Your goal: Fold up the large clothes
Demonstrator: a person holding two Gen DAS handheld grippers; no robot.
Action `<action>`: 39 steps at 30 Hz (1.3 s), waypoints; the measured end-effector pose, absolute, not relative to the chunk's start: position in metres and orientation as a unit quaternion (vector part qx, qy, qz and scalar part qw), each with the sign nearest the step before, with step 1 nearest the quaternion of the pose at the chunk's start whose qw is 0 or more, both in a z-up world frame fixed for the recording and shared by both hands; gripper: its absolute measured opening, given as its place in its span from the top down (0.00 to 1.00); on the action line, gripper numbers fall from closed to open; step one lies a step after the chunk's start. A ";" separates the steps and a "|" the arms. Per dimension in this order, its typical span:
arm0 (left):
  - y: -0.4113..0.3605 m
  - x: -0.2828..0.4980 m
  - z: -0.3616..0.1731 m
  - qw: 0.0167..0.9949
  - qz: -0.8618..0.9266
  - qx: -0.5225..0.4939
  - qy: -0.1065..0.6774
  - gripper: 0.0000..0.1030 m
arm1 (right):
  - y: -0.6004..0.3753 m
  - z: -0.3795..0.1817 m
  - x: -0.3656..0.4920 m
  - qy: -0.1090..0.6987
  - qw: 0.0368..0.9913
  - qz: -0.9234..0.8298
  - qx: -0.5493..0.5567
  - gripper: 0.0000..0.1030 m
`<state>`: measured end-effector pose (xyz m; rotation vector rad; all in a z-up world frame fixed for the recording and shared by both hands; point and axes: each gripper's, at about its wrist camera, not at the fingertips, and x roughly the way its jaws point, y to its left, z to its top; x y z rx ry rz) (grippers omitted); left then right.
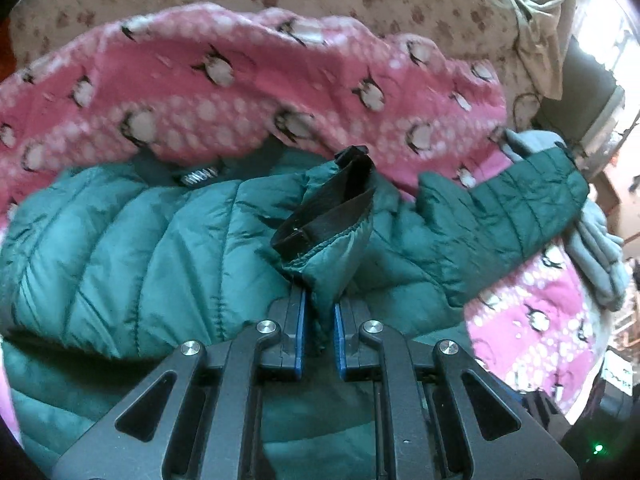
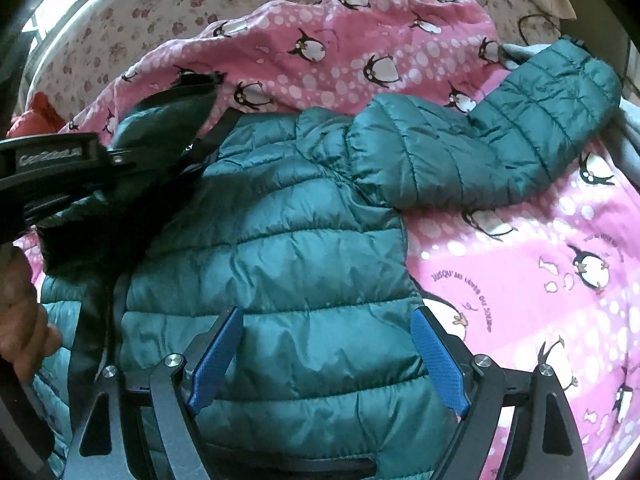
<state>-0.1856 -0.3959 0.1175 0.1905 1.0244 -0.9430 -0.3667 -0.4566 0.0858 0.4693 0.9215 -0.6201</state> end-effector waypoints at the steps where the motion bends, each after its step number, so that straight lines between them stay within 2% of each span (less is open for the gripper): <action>1: -0.397 -0.186 0.114 0.756 -0.439 0.080 0.478 0.90 | -0.456 0.086 -0.367 0.434 0.824 -0.291 0.221 0.18; 8: -0.392 -0.178 0.101 0.721 -0.459 0.041 0.517 0.88 | -0.456 0.084 -0.366 0.437 0.822 -0.292 0.220 0.18; 11: -0.385 -0.174 0.100 0.703 -0.471 0.021 0.533 0.69 | -0.455 0.082 -0.367 0.437 0.820 -0.294 0.223 0.18; 13: -0.377 -0.172 0.103 0.700 -0.478 0.005 0.531 0.41 | -0.455 0.082 -0.367 0.438 0.819 -0.295 0.222 0.18; 15: -0.366 -0.171 0.111 0.704 -0.479 -0.011 0.524 0.32 | -0.454 0.082 -0.367 0.440 0.819 -0.295 0.221 0.18; 20: -0.337 -0.161 0.129 0.717 -0.465 -0.004 0.519 0.32 | -0.454 0.086 -0.372 0.437 0.819 -0.294 0.226 0.18; 26: -0.282 -0.146 0.144 0.779 -0.401 0.040 0.480 0.32 | -0.454 0.098 -0.375 0.409 0.830 -0.280 0.256 0.18; 35: -0.199 -0.114 0.126 0.825 -0.305 0.063 0.472 0.32 | -0.451 0.113 -0.333 0.394 0.848 -0.251 0.249 0.18; 39: -0.167 -0.103 0.120 0.834 -0.281 0.050 0.473 0.32 | -0.463 0.107 -0.307 0.402 0.843 -0.237 0.268 0.31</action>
